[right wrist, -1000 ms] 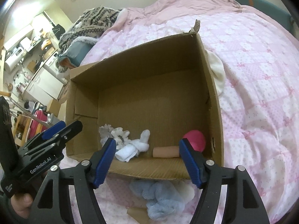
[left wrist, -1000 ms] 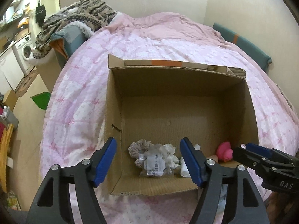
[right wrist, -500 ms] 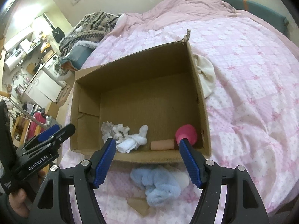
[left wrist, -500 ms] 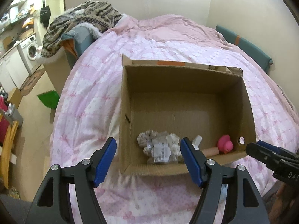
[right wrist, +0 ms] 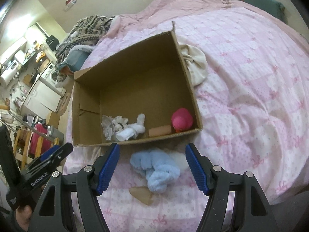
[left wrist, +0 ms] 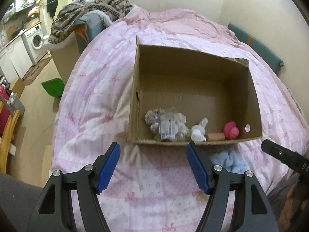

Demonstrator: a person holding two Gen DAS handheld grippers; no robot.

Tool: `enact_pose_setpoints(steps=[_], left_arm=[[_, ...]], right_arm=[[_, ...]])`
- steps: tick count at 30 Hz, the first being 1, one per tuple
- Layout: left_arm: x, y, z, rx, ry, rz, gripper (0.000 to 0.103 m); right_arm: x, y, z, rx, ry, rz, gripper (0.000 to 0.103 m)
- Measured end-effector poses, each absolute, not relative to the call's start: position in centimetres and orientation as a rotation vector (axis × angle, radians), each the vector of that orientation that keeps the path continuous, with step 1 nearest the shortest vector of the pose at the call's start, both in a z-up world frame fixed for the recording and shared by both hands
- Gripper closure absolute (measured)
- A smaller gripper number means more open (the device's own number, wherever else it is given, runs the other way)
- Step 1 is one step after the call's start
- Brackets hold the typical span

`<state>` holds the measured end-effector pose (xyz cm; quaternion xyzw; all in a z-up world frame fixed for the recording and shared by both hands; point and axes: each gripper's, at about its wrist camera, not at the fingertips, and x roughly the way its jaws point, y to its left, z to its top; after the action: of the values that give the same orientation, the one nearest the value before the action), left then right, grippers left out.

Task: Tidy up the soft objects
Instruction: 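Withdraw both open tools from the box toward the blue plush, then grasp the beige translucent item with the left tool while the right tool grasps the blue plush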

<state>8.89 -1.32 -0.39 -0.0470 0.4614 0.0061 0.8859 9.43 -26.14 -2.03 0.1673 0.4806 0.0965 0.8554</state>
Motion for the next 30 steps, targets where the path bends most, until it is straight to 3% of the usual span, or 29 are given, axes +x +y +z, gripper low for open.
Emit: enact_pose_setpoints(steps=[11,18,25,26,27,30], left_arm=[[8.8,-1.6,-2.6,-0.133,1.044,0.019,0.035],[8.9,-1.8,-3.1,-0.135,1.067,0.013,0.035],[9.2,-1.8,-3.7,-0.136,1.086,0.018,0.035],[9.3,-1.9,-3.9,-0.139,1.091,0.016,0.035],[9.3,-2.0,-4.0,-0.141,1.094,0.014,0.035],[9.3,-2.6,-4.4,-0.121,1.099,-0.001,0.035]], right_arm=[[10.7,-26.9,-7.3,0.442,1.223,0.184,0.028],[12.7,-21.6,-9.7,0.186,1.308,0.175,0.020],[13.1,-20.3,-12.0,0.025,1.356,0.120,0.020],[13.0,-20.3,-12.2,0.021,1.361,0.119,0.024],[13.0,-20.4,-12.2,0.016,1.359,0.112,0.036],[12.8,-21.2,-11.8,0.027,1.349,0.106,0.060]])
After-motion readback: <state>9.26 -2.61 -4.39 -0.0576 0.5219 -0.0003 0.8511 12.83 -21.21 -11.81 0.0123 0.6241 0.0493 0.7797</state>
